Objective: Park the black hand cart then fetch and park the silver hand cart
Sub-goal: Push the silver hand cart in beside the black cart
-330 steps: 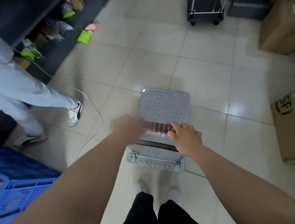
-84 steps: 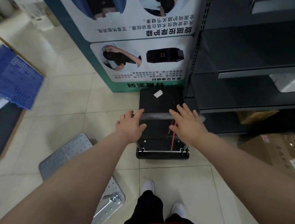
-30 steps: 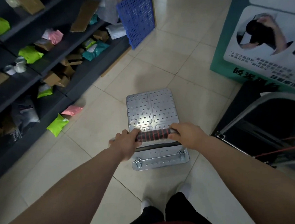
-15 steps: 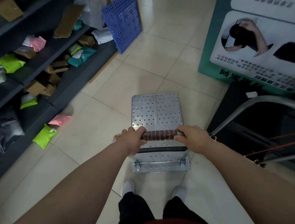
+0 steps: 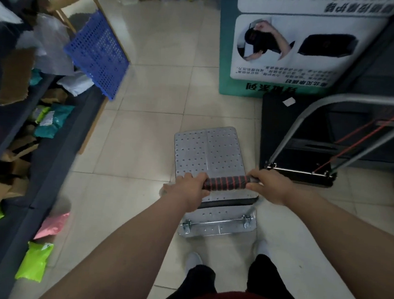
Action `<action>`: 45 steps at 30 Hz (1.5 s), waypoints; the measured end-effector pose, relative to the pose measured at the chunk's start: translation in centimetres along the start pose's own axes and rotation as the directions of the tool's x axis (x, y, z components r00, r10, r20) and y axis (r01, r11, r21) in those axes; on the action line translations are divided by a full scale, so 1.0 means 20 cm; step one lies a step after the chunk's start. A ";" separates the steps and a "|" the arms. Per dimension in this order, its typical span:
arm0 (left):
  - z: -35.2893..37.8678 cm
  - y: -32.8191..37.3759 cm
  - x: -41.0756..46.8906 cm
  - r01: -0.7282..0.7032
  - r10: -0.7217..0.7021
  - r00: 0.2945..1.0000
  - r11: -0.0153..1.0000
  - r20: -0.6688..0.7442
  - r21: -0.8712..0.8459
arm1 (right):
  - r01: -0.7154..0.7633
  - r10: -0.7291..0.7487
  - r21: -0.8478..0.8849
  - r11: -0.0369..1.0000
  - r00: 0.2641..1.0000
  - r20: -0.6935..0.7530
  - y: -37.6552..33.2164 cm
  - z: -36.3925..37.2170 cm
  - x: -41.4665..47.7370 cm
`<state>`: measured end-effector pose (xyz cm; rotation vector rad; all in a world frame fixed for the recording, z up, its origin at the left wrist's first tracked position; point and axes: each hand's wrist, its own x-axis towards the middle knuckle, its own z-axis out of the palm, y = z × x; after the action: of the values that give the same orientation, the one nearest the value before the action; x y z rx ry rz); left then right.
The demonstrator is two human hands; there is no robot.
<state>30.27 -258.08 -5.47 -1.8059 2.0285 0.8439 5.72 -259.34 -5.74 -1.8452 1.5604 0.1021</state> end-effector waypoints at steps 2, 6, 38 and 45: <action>-0.03 -0.04 0.01 -0.030 0.029 1.000 0.999 0.005 0.038 | -0.010 0.012 0.058 0.998 0.999 -0.035 -0.03 0.04 -0.01; -0.09 -0.10 0.04 -0.077 0.076 0.997 0.989 0.005 0.124 | -0.065 0.076 0.097 0.993 0.990 -0.115 -0.09 0.12 -0.06; -0.28 0.40 0.54 0.032 -0.021 0.993 0.995 -0.114 0.094 | -0.122 0.103 -0.056 0.991 0.957 -0.271 0.32 -0.32 0.27; -0.38 0.41 0.70 0.025 -0.017 0.991 0.998 -0.135 0.060 | -0.108 0.098 -0.033 0.994 0.971 -0.216 0.34 -0.45 0.41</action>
<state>21.09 -273.49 -5.78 -1.8932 2.0882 0.6622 -1.55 -271.40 -6.07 -1.8593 1.8160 -0.0155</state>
